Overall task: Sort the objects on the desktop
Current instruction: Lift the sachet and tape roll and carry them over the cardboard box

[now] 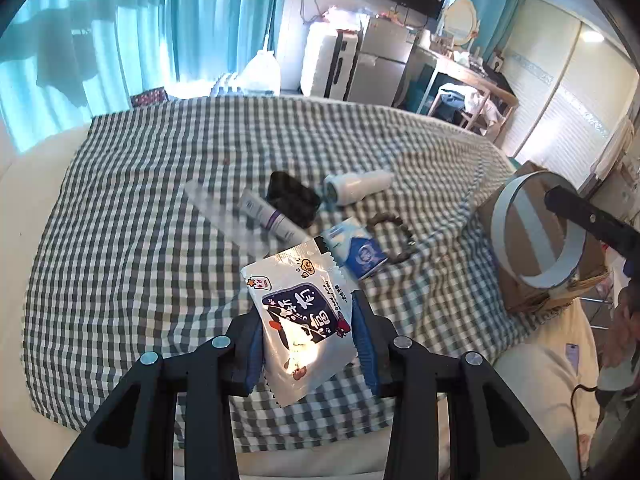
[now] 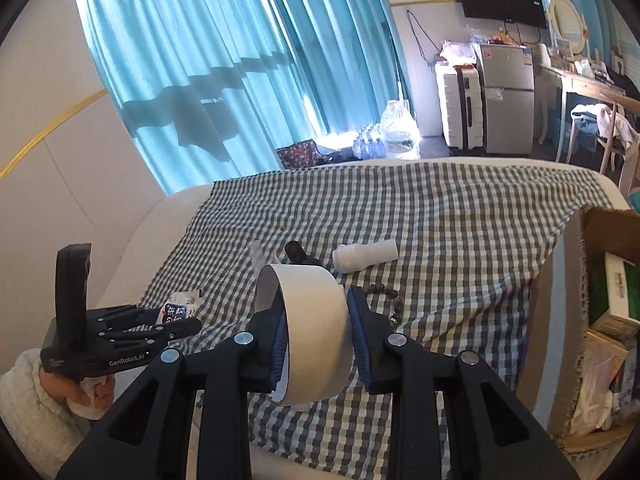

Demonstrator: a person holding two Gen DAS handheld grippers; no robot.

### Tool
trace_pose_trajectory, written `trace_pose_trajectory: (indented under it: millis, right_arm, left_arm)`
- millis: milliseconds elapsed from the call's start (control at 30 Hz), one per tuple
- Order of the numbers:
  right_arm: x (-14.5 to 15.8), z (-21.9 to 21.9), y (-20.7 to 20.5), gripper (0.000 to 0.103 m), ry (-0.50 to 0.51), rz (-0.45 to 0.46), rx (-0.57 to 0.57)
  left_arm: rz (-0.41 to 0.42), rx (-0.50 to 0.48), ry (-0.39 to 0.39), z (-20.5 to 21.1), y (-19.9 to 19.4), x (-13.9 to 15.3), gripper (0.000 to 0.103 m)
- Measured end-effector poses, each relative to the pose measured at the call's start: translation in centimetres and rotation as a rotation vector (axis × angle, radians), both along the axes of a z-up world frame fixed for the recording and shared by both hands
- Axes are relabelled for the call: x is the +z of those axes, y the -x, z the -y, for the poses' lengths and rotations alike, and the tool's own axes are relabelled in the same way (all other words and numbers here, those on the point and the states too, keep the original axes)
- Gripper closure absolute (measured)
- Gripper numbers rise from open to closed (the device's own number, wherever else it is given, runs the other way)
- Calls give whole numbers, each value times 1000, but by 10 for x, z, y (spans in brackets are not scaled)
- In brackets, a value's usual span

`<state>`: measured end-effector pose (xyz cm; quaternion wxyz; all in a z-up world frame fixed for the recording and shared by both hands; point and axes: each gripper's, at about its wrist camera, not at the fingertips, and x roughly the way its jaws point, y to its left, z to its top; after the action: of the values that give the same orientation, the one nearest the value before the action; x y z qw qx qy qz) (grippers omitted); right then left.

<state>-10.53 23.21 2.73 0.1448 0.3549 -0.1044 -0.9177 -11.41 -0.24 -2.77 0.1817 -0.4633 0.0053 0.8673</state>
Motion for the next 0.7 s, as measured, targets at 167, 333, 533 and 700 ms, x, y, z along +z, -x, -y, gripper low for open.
trace_pose_trajectory:
  millis: [167,333,533,700]
  right_arm:
    - [24,-10,-19,75,-3,-50,-23]
    - [45,-23,-32,75,-32,-84,-56]
    - [61,-66,-46,75,-58,-95,-137]
    - [66,-114,-57,75,-96,-90,-233]
  left_arm:
    - [-52,-46,8,-29,-11,30,63]
    - [-56,-95,10,-71,-11,56,63]
    - [-78,-168,-8,-137,-11,76,63]
    - [-143,-227,-34,-201,-23,89,63]
